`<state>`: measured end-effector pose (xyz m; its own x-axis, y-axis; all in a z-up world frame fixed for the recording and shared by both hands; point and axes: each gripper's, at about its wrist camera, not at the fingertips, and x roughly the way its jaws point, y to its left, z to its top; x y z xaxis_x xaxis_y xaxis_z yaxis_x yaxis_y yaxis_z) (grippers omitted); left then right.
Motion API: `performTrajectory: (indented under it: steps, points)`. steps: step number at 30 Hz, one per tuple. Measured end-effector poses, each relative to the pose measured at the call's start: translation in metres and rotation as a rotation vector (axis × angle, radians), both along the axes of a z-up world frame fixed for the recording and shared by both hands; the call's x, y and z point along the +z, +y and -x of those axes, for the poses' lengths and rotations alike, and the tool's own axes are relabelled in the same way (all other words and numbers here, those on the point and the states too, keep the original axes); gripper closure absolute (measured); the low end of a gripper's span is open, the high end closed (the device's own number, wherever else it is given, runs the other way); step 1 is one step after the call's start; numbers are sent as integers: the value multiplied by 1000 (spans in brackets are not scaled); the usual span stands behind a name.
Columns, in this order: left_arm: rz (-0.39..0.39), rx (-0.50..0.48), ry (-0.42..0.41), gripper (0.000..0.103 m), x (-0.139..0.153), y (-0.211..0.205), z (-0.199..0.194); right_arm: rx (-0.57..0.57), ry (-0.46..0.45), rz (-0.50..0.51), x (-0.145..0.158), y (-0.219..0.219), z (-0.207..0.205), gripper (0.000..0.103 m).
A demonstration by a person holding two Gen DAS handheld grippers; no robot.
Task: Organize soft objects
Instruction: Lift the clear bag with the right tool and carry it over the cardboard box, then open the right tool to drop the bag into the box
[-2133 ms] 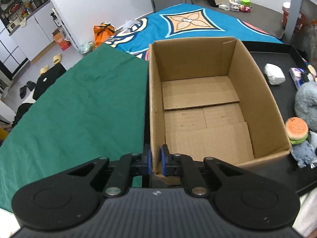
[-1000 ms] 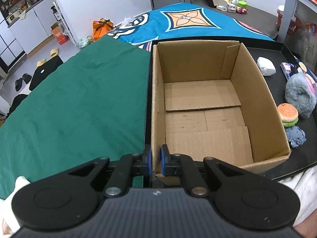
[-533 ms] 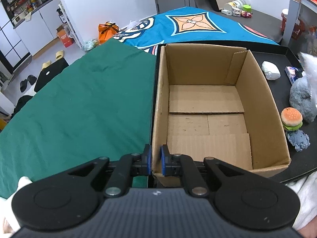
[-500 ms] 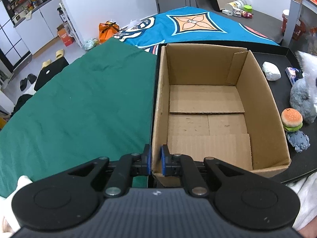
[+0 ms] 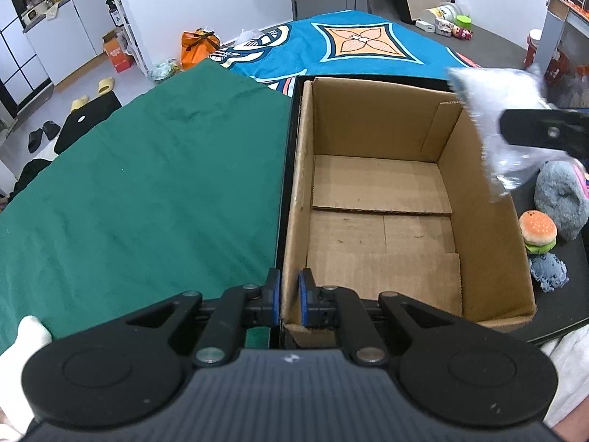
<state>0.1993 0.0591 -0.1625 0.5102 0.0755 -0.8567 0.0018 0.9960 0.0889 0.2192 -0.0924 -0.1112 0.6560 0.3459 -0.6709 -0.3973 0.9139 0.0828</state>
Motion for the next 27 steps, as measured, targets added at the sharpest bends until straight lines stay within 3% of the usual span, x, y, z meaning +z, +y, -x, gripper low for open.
performTrajectory:
  steps: [7, 9, 11, 20, 27]
  points:
    - [12, 13, 6, 94, -2, 2, -3, 100, -2, 32, 3, 27, -9, 61]
    - [13, 14, 7, 94, -3, 4, -3, 137, -2, 53, 3, 36, -10, 56]
    - [15, 15, 6, 94, -3, 4, -3, 145, -21, 74, 4, 41, -9, 42]
    - [30, 25, -1, 94, -1, 6, -1, 77, 17, 50, 3, 12, -9, 39]
    - [-30, 8, -42, 92, 3, -3, 6, 9, 13, 30, 3, -18, -4, 35]
